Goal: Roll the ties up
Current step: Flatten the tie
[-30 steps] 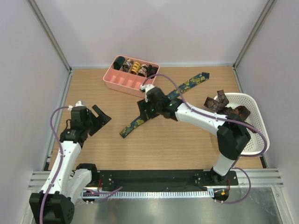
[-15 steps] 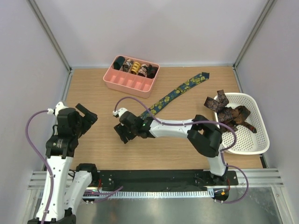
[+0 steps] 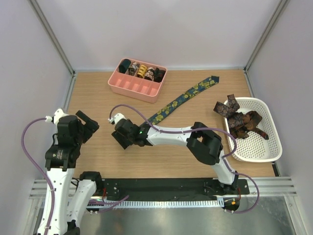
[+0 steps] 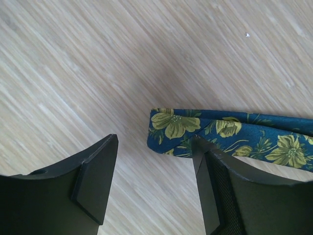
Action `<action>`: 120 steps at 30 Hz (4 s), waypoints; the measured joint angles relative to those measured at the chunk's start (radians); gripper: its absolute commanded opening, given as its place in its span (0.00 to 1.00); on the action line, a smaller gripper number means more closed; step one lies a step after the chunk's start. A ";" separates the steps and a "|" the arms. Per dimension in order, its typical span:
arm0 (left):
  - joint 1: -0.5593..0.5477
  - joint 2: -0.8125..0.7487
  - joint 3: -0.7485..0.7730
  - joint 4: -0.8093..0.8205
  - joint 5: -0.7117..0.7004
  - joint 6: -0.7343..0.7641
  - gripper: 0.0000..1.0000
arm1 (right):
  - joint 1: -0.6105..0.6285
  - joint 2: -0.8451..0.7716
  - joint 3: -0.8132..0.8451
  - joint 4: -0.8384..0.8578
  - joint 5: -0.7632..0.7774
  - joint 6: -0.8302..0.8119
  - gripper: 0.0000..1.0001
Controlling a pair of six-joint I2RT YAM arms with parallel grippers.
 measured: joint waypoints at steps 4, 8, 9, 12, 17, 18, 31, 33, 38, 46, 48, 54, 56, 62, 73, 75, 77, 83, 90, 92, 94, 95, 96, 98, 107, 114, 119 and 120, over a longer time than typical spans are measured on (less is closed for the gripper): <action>0.000 0.000 0.000 0.001 0.000 0.004 0.81 | 0.001 0.033 0.021 -0.008 0.021 -0.012 0.65; 0.000 0.000 -0.001 0.001 0.000 0.010 0.81 | 0.000 0.080 0.030 -0.013 0.024 -0.012 0.62; 0.000 0.000 -0.002 0.001 0.000 0.012 0.81 | 0.000 0.090 0.030 -0.015 0.024 -0.011 0.60; 0.000 0.000 -0.006 0.002 0.000 0.022 0.81 | 0.000 0.092 0.030 -0.007 0.027 -0.006 0.45; 0.000 0.000 -0.017 0.011 0.005 0.029 0.82 | 0.000 0.092 0.029 -0.006 0.031 0.007 0.10; 0.000 0.001 -0.024 0.019 0.011 0.034 0.82 | 0.000 0.091 0.029 -0.005 0.032 0.009 0.07; -0.008 0.101 -0.184 0.226 0.338 0.123 0.86 | -0.175 -0.076 -0.251 0.172 -0.376 0.149 0.01; -0.037 0.094 -0.226 0.284 0.354 0.101 0.87 | -0.221 -0.100 -0.299 0.217 -0.460 0.179 0.01; -0.225 0.116 -0.350 0.453 0.332 0.045 0.89 | -0.330 -0.177 -0.428 0.299 -0.634 0.226 0.01; -0.628 0.279 -0.485 0.794 0.208 0.166 0.97 | -0.360 -0.259 -0.463 0.276 -0.739 0.206 0.02; -0.682 0.298 -0.519 0.884 0.184 0.224 0.97 | -0.366 -0.269 -0.471 0.282 -0.768 0.210 0.02; -0.704 0.382 -0.528 1.024 0.153 0.375 0.91 | -0.397 -0.280 -0.521 0.295 -0.830 0.219 0.02; -0.705 0.411 -0.528 1.050 0.154 0.425 0.88 | -0.409 -0.280 -0.531 0.301 -0.852 0.221 0.02; -0.705 0.475 -0.526 1.106 0.209 0.557 0.84 | -0.422 -0.280 -0.537 0.309 -0.901 0.222 0.03; -0.706 0.621 -0.450 1.136 0.370 0.684 0.58 | -0.430 -0.279 -0.544 0.330 -0.938 0.243 0.03; -0.706 0.641 -0.443 1.137 0.383 0.694 0.57 | -0.432 -0.279 -0.551 0.338 -0.938 0.248 0.03; -0.706 0.656 -0.442 1.135 0.391 0.703 0.56 | -0.434 -0.278 -0.563 0.344 -0.938 0.256 0.03; -0.707 0.663 -0.442 1.116 0.397 0.706 0.55 | -0.438 -0.266 -0.589 0.390 -0.948 0.284 0.03; -0.715 0.706 -0.420 1.083 0.381 0.707 0.51 | -0.458 -0.221 -0.616 0.476 -0.988 0.347 0.03; -0.721 0.719 -0.412 1.078 0.375 0.707 0.50 | -0.467 -0.212 -0.628 0.502 -1.001 0.364 0.03; -0.726 0.727 -0.407 1.077 0.368 0.707 0.50 | -0.474 -0.209 -0.640 0.523 -1.010 0.381 0.04; -0.729 0.731 -0.404 1.074 0.364 0.708 0.49 | -0.477 -0.206 -0.645 0.532 -1.015 0.387 0.05; -0.731 0.734 -0.402 1.072 0.361 0.708 0.49 | -0.479 -0.204 -0.647 0.538 -1.019 0.392 0.07; -0.734 0.739 -0.394 1.062 0.355 0.710 0.48 | -0.483 -0.201 -0.655 0.554 -1.021 0.402 0.08; -0.758 0.787 -0.349 1.007 0.308 0.714 0.46 | -0.488 -0.198 -0.652 0.489 -0.951 0.367 0.18; -0.769 0.798 -0.321 0.979 0.291 0.713 0.45 | -0.492 -0.199 -0.641 0.420 -0.897 0.323 0.14; -0.771 0.798 -0.316 0.969 0.289 0.713 0.45 | -0.492 -0.199 -0.632 0.397 -0.892 0.312 0.01; -0.771 0.798 -0.315 0.967 0.289 0.713 0.45 | -0.492 -0.199 -0.628 0.391 -0.892 0.309 0.01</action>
